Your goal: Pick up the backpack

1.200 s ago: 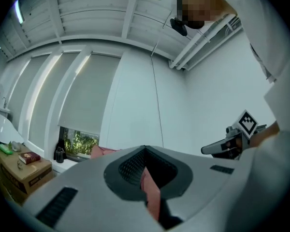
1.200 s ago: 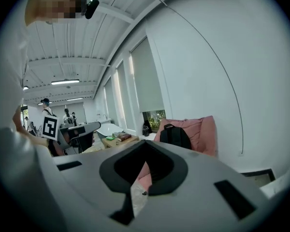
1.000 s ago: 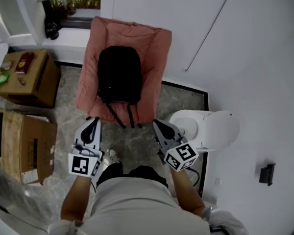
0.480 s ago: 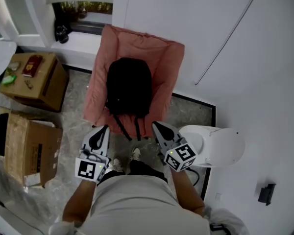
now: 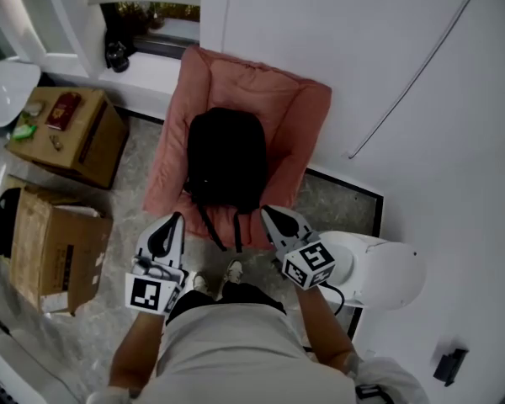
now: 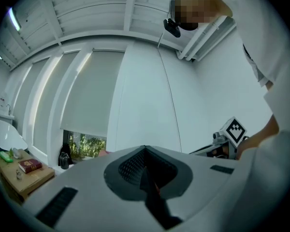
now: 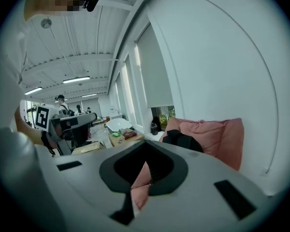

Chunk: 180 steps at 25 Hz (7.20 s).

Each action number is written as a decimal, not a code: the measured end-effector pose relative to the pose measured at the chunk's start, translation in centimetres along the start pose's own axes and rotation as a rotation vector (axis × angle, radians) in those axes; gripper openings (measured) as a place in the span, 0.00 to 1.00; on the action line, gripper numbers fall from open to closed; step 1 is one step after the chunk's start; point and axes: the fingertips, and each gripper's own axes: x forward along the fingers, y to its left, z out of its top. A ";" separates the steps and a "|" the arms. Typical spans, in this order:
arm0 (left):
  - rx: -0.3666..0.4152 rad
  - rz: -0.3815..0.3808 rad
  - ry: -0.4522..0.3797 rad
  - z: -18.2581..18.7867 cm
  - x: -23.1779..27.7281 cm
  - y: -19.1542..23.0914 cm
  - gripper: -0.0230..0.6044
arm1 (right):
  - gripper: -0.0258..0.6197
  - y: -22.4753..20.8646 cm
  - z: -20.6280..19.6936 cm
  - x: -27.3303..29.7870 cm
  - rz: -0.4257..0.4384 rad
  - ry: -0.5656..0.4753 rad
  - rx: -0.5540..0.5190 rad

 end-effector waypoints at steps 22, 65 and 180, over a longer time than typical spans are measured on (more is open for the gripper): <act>-0.086 0.073 0.088 -6.5 4.5 -0.1 0.06 | 0.27 -11.4 -7.8 13.9 0.077 0.128 0.058; -0.170 0.162 0.170 -16.0 6.6 3.8 0.06 | 0.40 -17.2 -10.6 31.0 0.265 0.052 0.196; 0.044 0.222 -0.124 4.7 -2.9 8.3 0.06 | 0.09 -3.9 20.3 5.6 0.239 -0.462 0.207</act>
